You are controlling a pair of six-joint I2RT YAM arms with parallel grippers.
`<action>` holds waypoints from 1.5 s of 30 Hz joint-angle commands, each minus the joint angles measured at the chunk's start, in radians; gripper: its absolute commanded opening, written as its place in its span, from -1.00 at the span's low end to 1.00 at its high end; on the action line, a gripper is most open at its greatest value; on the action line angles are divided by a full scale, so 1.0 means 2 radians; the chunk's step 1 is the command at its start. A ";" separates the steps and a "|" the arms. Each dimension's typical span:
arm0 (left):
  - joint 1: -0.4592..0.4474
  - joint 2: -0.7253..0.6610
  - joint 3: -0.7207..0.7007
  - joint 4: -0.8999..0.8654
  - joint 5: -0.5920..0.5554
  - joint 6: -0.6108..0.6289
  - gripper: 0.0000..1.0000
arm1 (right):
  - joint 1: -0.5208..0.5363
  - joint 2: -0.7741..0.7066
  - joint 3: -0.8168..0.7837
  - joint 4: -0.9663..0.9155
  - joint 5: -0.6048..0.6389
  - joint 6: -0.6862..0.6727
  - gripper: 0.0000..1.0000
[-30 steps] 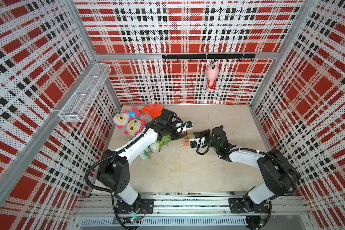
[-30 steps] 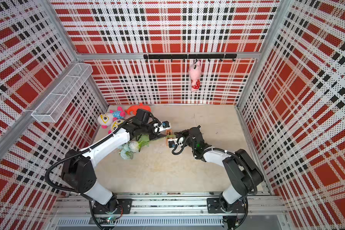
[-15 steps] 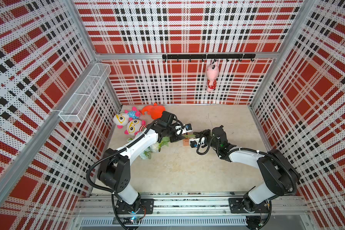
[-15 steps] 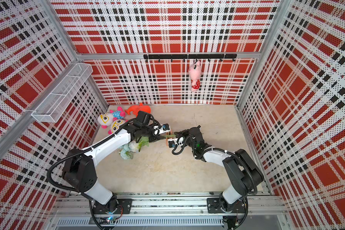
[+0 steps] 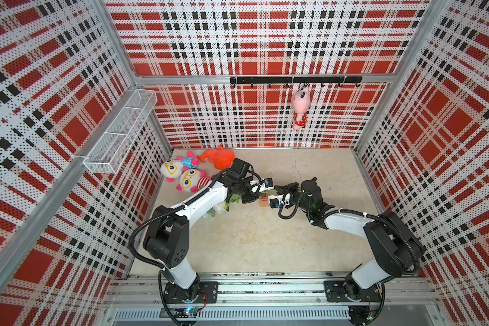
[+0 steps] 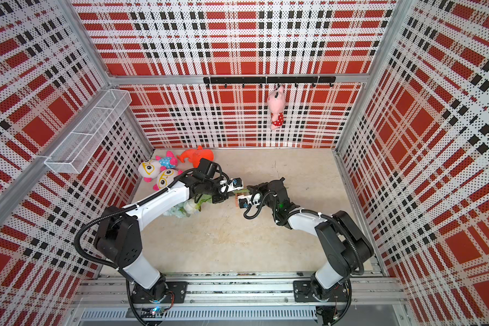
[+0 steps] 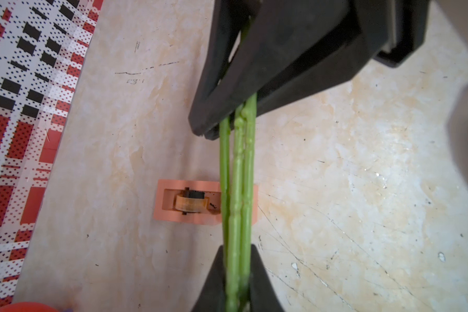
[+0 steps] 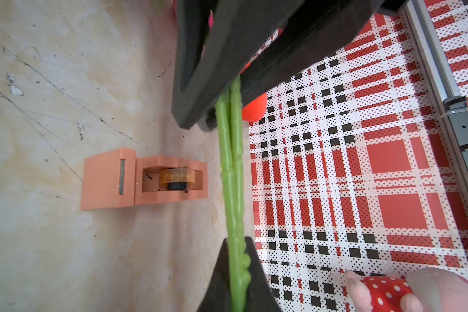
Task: Wrap bouquets with tape
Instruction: Wrap the tape around the bouquet.
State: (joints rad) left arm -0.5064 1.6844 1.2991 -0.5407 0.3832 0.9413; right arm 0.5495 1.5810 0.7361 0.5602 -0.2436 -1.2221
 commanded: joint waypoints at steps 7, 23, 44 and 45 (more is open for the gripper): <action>-0.018 -0.004 0.002 0.013 -0.030 0.018 -1.00 | 0.004 -0.043 0.015 -0.115 -0.070 0.120 -0.07; -0.063 -0.080 -0.103 0.158 -0.156 0.001 -1.00 | -0.183 -0.198 0.093 -0.342 -0.262 0.590 1.00; -0.164 -0.138 -0.241 0.406 -0.373 0.079 -1.00 | -0.145 0.213 0.603 -0.912 -0.271 0.183 0.47; -0.167 -0.134 -0.238 0.406 -0.377 0.080 -1.00 | -0.144 0.218 0.613 -0.920 -0.274 0.177 0.46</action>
State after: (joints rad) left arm -0.8211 1.4132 0.8047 0.1806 -0.3328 1.0683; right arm 0.2508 1.9972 1.9110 -1.1526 -0.7235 -0.7170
